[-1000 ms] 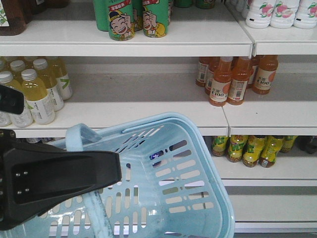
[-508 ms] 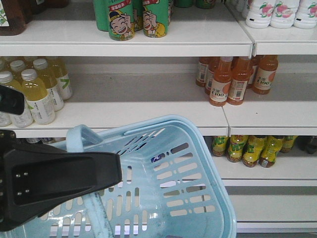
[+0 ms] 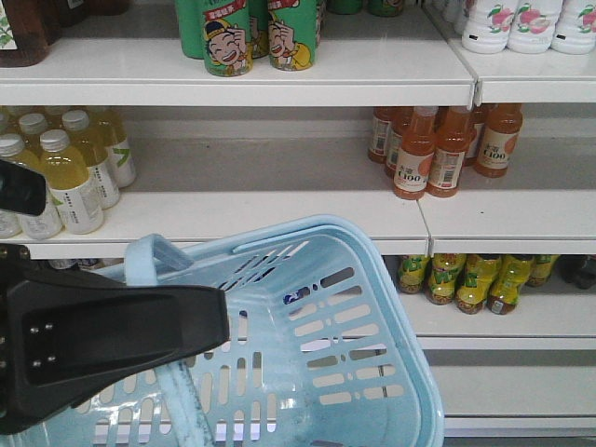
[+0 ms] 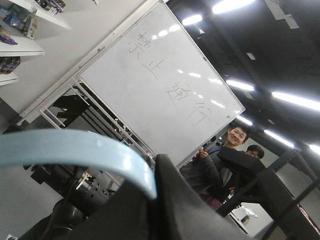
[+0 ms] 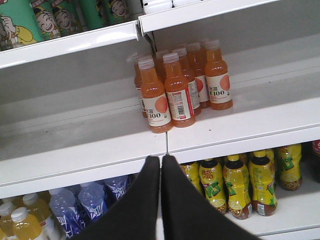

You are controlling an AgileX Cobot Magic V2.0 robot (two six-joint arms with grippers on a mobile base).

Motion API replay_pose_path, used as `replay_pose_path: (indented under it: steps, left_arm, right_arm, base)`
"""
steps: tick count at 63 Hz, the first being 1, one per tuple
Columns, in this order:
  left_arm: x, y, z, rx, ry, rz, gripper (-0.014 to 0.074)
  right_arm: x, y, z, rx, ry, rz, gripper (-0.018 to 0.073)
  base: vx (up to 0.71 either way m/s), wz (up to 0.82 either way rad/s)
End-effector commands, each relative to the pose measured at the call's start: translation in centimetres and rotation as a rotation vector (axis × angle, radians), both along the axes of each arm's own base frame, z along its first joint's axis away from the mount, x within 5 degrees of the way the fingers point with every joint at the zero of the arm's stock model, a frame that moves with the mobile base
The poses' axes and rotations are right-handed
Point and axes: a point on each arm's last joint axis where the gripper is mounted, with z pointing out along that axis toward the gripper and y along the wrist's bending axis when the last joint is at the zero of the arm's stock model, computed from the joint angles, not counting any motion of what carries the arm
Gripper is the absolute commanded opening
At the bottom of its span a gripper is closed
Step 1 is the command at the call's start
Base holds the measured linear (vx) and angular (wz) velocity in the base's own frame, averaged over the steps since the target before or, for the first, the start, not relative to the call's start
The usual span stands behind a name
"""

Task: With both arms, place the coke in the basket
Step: 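Turn the base away from the shelf while holding the basket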

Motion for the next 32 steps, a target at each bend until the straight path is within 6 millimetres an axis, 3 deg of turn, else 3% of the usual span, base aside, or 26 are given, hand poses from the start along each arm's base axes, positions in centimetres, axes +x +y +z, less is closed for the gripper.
replay_pose_path:
  steps: [1, 32]
  left_arm:
    - [-0.54, 0.26, 1.87, -0.114, -0.022, -0.032, -0.0006]
    - [-0.54, 0.26, 1.87, -0.114, -0.022, -0.032, -0.0006]
  right_arm:
    - [-0.06, -0.07, 0.45, -0.016, -0.075, -0.009, -0.0005]
    - [-0.06, -0.07, 0.45, -0.016, -0.075, -0.009, -0.0005]
  base:
    - [0.0, 0.0]
    - [-0.01, -0.04]
